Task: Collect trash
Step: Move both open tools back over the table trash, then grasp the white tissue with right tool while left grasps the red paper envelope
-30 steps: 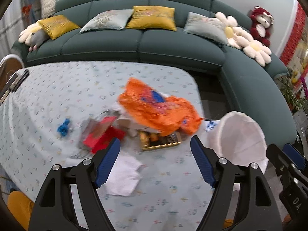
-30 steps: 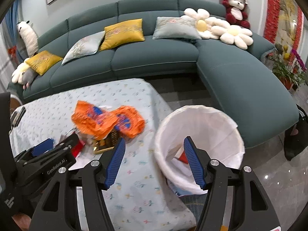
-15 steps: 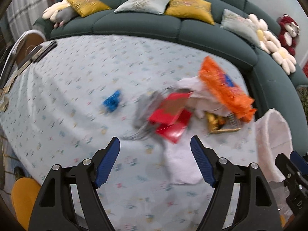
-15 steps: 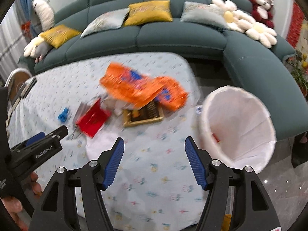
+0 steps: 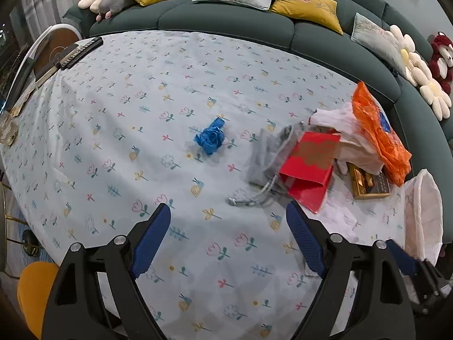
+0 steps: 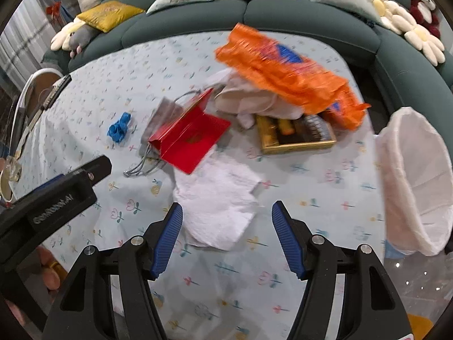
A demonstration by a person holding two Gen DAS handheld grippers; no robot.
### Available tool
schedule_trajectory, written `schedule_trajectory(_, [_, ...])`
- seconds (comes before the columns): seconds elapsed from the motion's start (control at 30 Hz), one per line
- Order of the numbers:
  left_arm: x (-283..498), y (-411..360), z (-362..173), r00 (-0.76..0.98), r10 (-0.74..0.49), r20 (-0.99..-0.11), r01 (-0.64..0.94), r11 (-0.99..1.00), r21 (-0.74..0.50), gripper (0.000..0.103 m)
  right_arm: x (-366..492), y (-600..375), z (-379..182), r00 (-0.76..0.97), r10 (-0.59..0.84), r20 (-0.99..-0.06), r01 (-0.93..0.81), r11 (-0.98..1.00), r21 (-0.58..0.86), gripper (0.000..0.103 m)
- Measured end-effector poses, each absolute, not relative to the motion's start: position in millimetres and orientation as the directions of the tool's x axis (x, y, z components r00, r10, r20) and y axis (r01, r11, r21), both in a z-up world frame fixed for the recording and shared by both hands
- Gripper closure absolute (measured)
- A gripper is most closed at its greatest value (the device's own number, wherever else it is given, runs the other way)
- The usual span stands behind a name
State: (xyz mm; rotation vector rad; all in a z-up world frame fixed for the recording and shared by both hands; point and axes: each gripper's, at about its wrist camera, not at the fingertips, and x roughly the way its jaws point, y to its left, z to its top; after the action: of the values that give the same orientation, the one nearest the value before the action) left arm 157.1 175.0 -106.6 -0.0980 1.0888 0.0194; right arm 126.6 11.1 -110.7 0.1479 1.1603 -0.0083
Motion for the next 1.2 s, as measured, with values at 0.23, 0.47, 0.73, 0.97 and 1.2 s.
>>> schedule_trajectory(0.23, [169.3,178.9,-109.8,0.458,-0.055,-0.887,-0.055,0.994,-0.090,0.023,139.6,19.3,-140.4,0.347,0.054,-0.936,0.107,0.990,0.097,0.040])
schedule_trajectory(0.47, [176.3,166.0,-109.8,0.459,-0.078,-0.885,-0.030,0.994,-0.103,0.023,136.4,10.1,-158.5,0.298,0.077,-0.952,0.137,0.983,0.123,0.070])
schedule_trajectory(0.73, [183.5,133.0,-109.2,0.454,-0.109,-0.884,0.037,0.994,-0.104,0.025,123.4,-12.8,-151.0,0.313,0.069,-0.947,0.165,0.978,0.126,0.098])
schedule_trajectory(0.97, [196.8,100.4,-123.1,0.416,-0.122,-0.901,0.084,0.992,-0.095,0.033,114.9,-40.6,-142.9,0.326,0.063,-0.943,0.208,0.969,0.136,0.098])
schedule_trajectory(1.2, [204.2,81.4,-143.2,0.371,-0.105,-0.923,0.106,0.992,-0.070,0.069,109.0,-52.5,-144.5,0.322,0.072,-0.944,0.223,0.963,0.149,0.098])
